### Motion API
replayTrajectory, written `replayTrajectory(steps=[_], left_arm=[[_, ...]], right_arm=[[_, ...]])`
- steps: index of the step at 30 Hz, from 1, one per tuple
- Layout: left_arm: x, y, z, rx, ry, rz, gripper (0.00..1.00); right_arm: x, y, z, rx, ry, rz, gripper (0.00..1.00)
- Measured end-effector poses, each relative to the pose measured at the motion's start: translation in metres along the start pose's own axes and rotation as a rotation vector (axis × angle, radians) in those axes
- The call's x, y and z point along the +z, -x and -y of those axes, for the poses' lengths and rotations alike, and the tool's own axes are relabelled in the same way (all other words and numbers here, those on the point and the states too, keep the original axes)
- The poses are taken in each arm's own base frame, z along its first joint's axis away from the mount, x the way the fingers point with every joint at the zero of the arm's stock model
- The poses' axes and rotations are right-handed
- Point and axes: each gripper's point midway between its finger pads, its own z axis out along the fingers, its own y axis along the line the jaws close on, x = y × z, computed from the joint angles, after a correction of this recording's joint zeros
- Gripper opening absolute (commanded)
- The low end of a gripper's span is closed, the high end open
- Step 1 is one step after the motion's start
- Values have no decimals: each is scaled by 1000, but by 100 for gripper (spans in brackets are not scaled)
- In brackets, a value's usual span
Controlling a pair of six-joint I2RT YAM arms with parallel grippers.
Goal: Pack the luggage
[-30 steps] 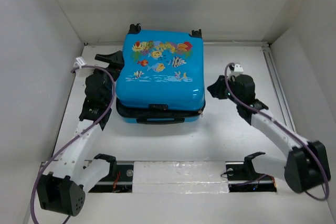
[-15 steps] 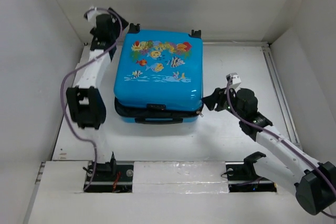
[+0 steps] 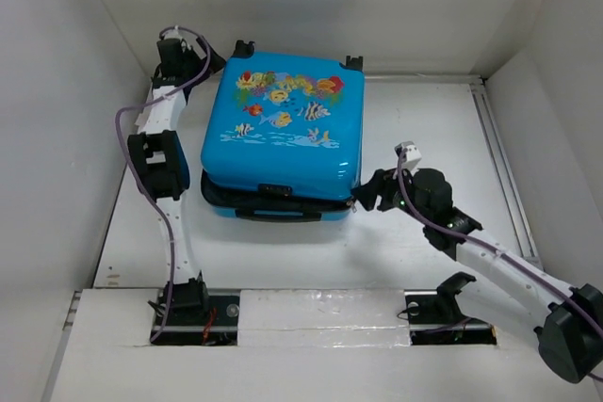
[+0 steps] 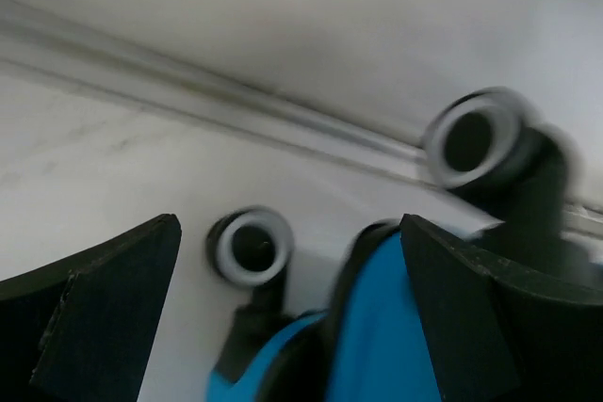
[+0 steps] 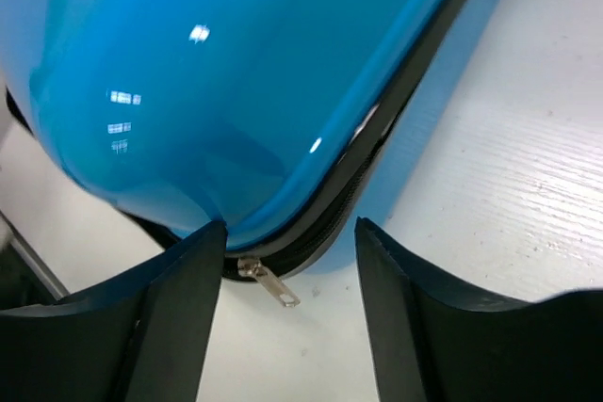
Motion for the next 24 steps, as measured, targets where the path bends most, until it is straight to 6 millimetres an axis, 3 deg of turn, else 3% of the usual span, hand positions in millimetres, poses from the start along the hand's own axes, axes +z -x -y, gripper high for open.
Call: replayTrajectory(steps=[1,2,3,6,7,9,12,13,15,17,19,22,24], left_arm=[[-4,-8,-10,-12,21,-1,99],[-11,-20,-22,-34,57,-13,99],[-18,-32,-32,-66,93,-22,99],[-42,-58,-58,-164,195,-8,96],[-52,-64,-65,-200,232,5,94],[-75,-67,-78,-269,299,58,76],[-109,-56,-92,-342,379,160,32],[-117,-49,-94,-361,394,193,10],[-125,-38,-96,-399,408,241,2],[-127,-47,-95,-438,401,252,0],[-129,-82,-98,-473,408,216,0],[-142,-169,-105,-530,473,91,0],[-154,-193,-113,-569,516,95,0]], right_arm=[[-2,4,2,13,-15,20,55],[-3,11,5,27,-32,45,34],[-4,18,11,38,-55,70,19],[-6,40,32,80,-149,137,0],[-7,48,39,91,-178,157,0],[-5,59,53,117,-230,187,0],[7,68,76,146,-294,188,0],[16,70,83,153,-305,177,0],[37,64,95,167,-318,128,0],[61,55,99,175,-300,74,0],[83,43,101,185,-266,16,0],[106,25,102,197,-223,-52,0],[117,19,102,198,-199,-76,0]])
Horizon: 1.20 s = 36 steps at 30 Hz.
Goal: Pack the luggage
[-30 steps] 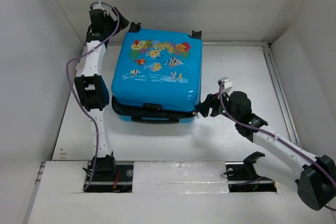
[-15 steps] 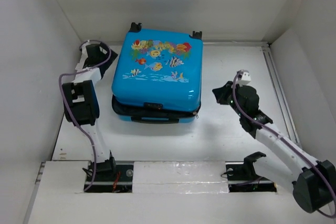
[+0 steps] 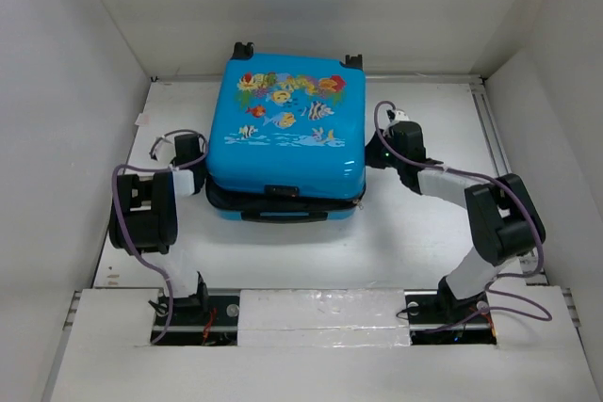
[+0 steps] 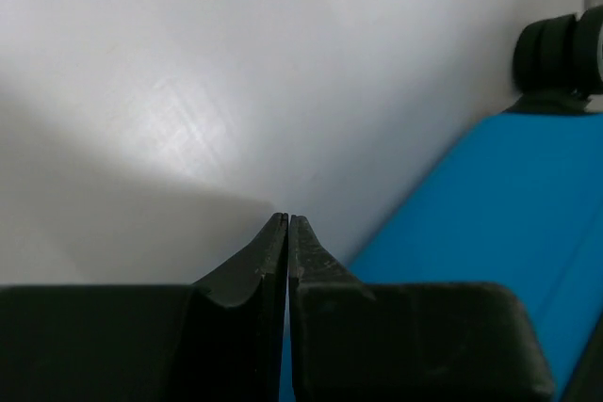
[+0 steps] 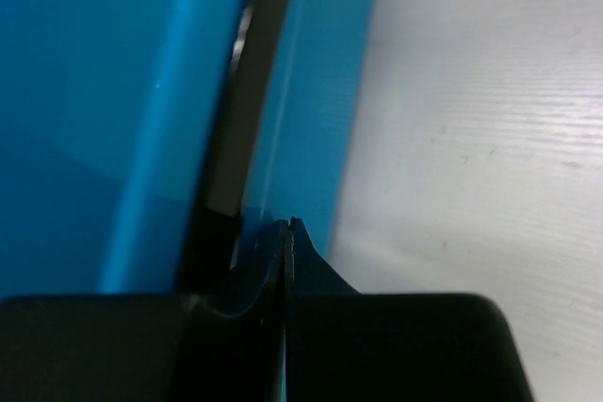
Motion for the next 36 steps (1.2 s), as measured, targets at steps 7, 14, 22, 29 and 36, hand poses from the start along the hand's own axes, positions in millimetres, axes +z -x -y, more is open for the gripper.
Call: replayTrajectory(steps=[7,14,22,29,36], left_arm=[[-39,-17,-28,-20,-5,28,0],[-79,-42,-50,21,-25,20,0],[-138,-23,-34,55,-103,132,87],[-223,78,80,-138,-434,419,90],[-189,128,196,-42,-483,407,93]], right_arm=[[22,7,20,7,15,-25,0],[38,30,27,-21,28,-13,0],[37,44,46,-9,2,6,35],[27,44,53,8,-24,-9,54],[-11,79,31,-9,0,87,68]])
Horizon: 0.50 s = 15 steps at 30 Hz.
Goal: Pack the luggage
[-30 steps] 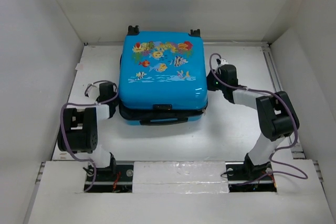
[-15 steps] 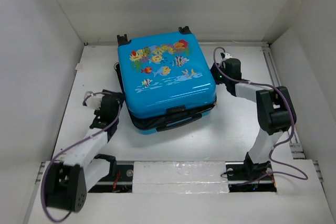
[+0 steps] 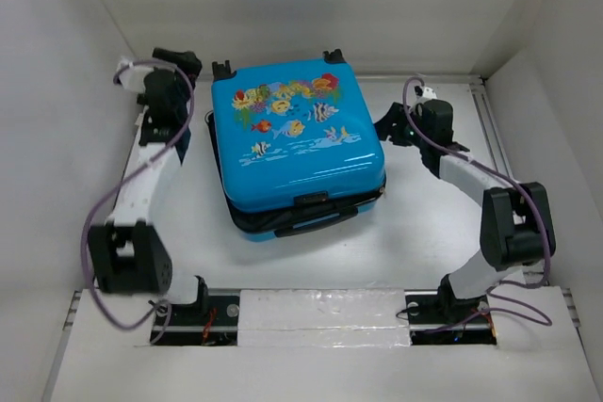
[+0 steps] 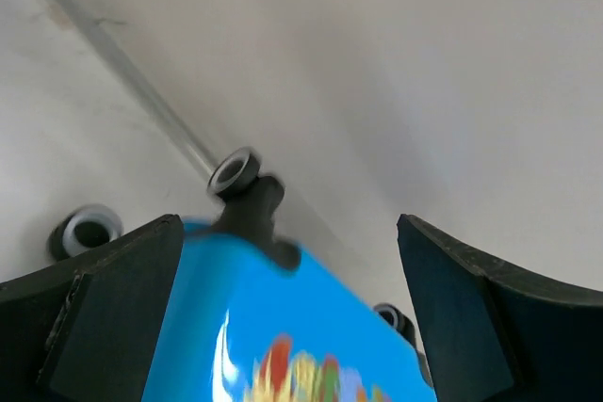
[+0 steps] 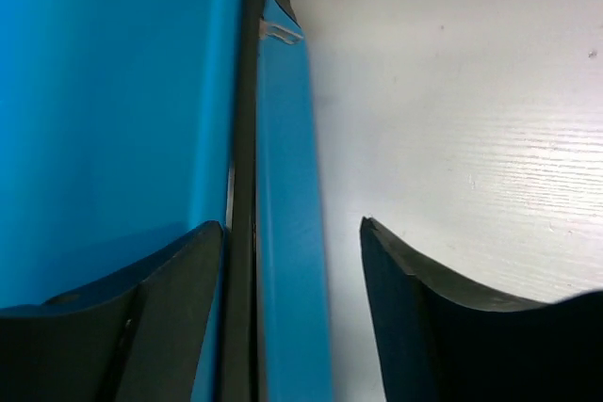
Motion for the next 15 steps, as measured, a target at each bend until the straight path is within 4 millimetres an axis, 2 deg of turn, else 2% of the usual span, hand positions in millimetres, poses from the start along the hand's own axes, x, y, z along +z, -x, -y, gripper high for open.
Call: replayTrajectory(steps=[3,6,8,10,11,12,15], left_arm=[[70,-15,7,70,-8,-112,96],[137,-43,-4,142,-16,-268,98],[165,-68,-23,185,-21,-382,100],[180,-91,-42,207,-28,-479,100],[182,-105,-55,214,-25,-533,100],[182,-116,-64,215,-24,-574,100],[180,-135,-71,189,-56,-643,100]], right_arm=[[-14,13,-10,-14,21,44,71],[-22,12,-11,-17,22,53,79],[-26,8,-6,-11,13,49,79],[-30,1,-1,0,6,36,80],[-32,-1,1,3,3,33,84],[-35,-3,2,9,0,32,84],[-46,-6,2,12,0,38,84]])
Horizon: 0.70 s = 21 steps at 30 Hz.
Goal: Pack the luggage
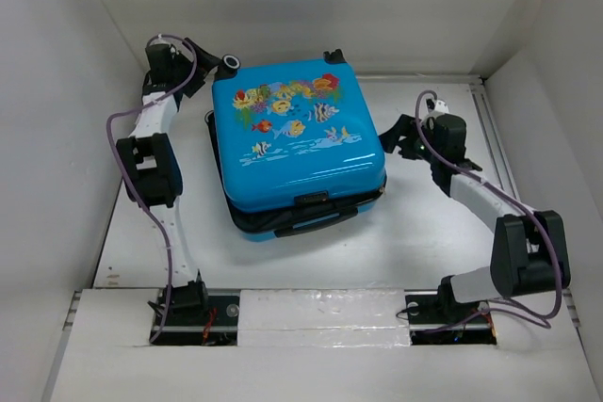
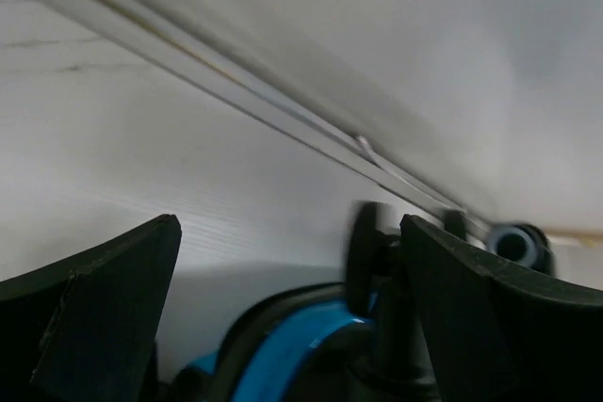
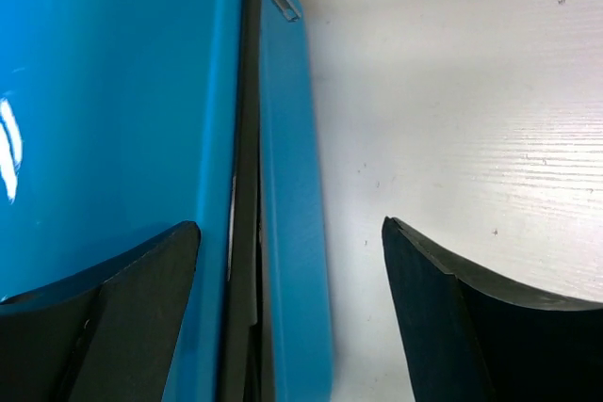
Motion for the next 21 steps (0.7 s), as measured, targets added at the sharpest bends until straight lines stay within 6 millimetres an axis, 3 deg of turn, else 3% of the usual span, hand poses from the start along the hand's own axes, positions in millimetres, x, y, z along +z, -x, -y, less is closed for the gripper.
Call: replayTrajectory(steps=[2,7,11,15,16,20,21], left_arm=[[-1,0,11,2,-69,-16,100],[-3,-4,44,-25,-259,-39,100],[-1,-25,45,-86,-338,-87,100],[6,-29,42,-126,-381,-98,100],[7,-29,42,-138,-390,-98,96],[6,-28,45,-181,-429,-81,63],[5,-27,46,-194,-439,-76,50]], right_arm=[[-9,0,-1,-2,2,13,88],[-21,-8,1,4,-1,15,88],[-22,-20,8,15,-12,-10,88],[-20,-23,9,15,-15,-18,88],[-20,-23,9,15,-15,-19,88],[-20,-23,9,13,-14,-19,88],[-20,-23,9,12,-14,-19,88]])
